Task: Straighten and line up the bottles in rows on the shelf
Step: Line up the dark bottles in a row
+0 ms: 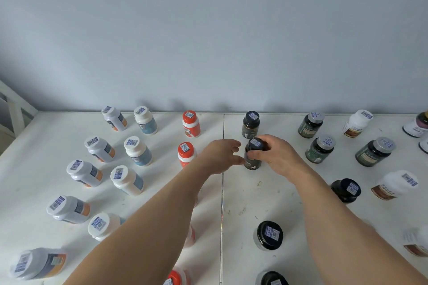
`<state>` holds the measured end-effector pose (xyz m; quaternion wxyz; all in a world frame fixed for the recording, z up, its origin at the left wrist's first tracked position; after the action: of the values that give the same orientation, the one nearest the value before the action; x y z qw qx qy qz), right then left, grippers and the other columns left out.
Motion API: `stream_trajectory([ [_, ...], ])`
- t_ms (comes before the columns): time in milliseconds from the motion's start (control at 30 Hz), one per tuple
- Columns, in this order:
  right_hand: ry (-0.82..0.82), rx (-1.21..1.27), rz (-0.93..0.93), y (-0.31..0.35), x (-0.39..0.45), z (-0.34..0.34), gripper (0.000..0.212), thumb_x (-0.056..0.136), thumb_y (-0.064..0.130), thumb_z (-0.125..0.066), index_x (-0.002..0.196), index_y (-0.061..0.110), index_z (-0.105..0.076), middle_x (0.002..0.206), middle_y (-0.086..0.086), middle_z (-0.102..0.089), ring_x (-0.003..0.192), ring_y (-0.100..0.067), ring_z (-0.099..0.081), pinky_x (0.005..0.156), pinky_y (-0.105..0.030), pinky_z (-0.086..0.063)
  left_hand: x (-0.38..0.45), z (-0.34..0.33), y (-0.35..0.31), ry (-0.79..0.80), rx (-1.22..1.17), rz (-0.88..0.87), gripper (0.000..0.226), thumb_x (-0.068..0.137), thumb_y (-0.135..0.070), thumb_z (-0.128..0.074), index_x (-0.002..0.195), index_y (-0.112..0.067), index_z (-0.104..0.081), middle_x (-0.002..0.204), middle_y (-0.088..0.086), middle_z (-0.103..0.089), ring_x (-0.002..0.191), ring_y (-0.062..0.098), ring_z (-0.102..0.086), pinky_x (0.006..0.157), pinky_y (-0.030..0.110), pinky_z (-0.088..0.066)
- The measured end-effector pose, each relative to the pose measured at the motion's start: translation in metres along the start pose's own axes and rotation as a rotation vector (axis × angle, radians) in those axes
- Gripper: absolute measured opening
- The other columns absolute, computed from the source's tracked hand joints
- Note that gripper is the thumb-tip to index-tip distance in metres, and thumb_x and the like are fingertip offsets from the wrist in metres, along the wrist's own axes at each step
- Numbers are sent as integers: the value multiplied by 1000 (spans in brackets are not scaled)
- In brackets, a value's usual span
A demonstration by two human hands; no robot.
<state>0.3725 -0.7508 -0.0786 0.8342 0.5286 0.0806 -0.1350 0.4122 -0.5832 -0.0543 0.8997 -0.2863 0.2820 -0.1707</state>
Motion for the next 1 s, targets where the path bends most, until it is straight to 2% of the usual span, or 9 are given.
stream_trajectory([
  [100,3,29,-2,-7,1,-5,41,73,21,-84,106,36,-64,103,8,-71,102,-17,-66,94,-37,-52,3,0,3,0,9,-10,59,88,-28,-69,142,-16,-47,138,2,-57,122,21,-57,104,33,-45],
  [267,34,40,-36,-1,-4,0,69,71,34,-85,132,27,-55,127,12,-60,122,-6,-53,100,-29,-42,12,4,5,-33,1,-19,58,88,-31,-68,142,-18,-48,136,-1,-59,119,19,-58,101,31,-46],
  [367,-121,69,-4,14,4,19,57,79,37,-80,130,26,-56,132,9,-58,124,-5,-52,101,-27,-40,19,10,3,-84,-21,-8,57,89,-32,-66,141,-19,-48,134,-2,-59,117,17,-58,98,28,-45],
  [433,-200,42,28,22,16,30,58,82,37,-77,133,23,-54,137,8,-56,125,-6,-51,101,-26,-38,24,13,1,-115,-36,8,56,90,-33,-65,141,-19,-47,135,-2,-59,118,17,-57,99,30,-46],
  [600,-92,-67,29,34,62,31,73,81,34,-77,145,24,-43,147,3,-47,137,-12,-42,109,-35,-37,40,17,0,-169,-78,61,58,90,-34,-64,143,-20,-45,137,-2,-57,123,17,-54,103,31,-43],
  [700,-45,-173,14,29,81,25,69,81,33,-77,142,25,-45,140,5,-51,131,-15,-47,102,-32,-39,49,15,2,-175,-78,70,59,91,-33,-64,144,-19,-43,139,-1,-55,125,18,-52,104,32,-42],
  [833,-46,-172,38,20,86,21,40,79,33,-76,116,26,-62,108,8,-67,105,-15,-62,87,-33,-48,57,11,7,-158,-146,107,63,90,-34,-66,146,-18,-41,141,0,-54,126,18,-51,104,35,-44],
  [1000,-84,-91,43,31,84,35,38,78,43,-78,110,26,-65,100,10,-67,92,-8,-62,76,-28,-47,66,16,3,-106,-335,95,68,85,-31,-72,145,-19,-42,138,-1,-55,123,16,-53,95,30,-47],
])
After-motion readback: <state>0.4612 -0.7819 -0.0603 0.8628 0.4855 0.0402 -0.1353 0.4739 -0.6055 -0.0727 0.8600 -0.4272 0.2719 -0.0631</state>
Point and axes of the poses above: each hand's wrist, its own x-axis towards the middle knuckle, its own z-axis out of the back of the hand, y = z × x, the point moved 4 cm from there along x, towards the middle knuckle
